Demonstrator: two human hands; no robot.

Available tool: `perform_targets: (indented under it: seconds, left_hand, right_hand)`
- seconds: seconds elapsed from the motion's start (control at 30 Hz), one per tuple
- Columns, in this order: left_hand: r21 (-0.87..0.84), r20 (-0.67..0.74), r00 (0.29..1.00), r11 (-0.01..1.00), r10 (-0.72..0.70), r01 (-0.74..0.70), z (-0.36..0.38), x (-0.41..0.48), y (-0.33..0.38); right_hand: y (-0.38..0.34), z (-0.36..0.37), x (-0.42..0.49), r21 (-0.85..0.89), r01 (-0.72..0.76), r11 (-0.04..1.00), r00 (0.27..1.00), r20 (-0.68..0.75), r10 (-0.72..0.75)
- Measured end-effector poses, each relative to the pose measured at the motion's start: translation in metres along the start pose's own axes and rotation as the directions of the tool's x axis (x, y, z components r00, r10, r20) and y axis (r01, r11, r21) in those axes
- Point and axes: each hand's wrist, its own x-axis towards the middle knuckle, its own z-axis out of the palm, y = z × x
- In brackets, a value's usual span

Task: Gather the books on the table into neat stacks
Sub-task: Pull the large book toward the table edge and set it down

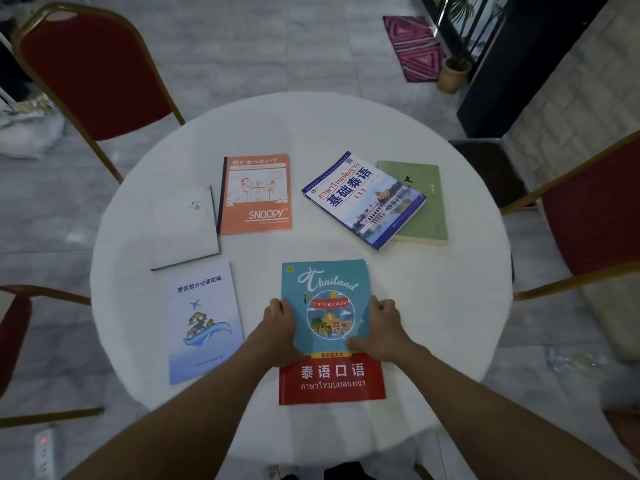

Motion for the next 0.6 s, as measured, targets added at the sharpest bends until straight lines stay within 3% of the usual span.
perform_targets:
  seconds: [0.2,0.43,0.6]
  left_hand:
    - [-0.063,-0.131,0.991,0.998,0.021,-0.029,-0.027,0.029,0.023]
    - [-0.107,-0.148,0.989,0.994,-0.027,0.011,-0.073,0.108,0.074]
    - [-0.241,-0.124,0.987,0.968,-0.098,0.066,-0.086,0.164,0.101]
  right_hand:
    - [0.005,-0.043,0.025,-0.039,-0.010,0.999,0.997,-0.071,0.008]
    - [0.001,-0.118,0.085,-0.012,0.055,0.998,0.955,-0.291,-0.056]
    - [-0.005,-0.159,0.136,-0.031,0.079,0.996,0.940,-0.329,-0.085]
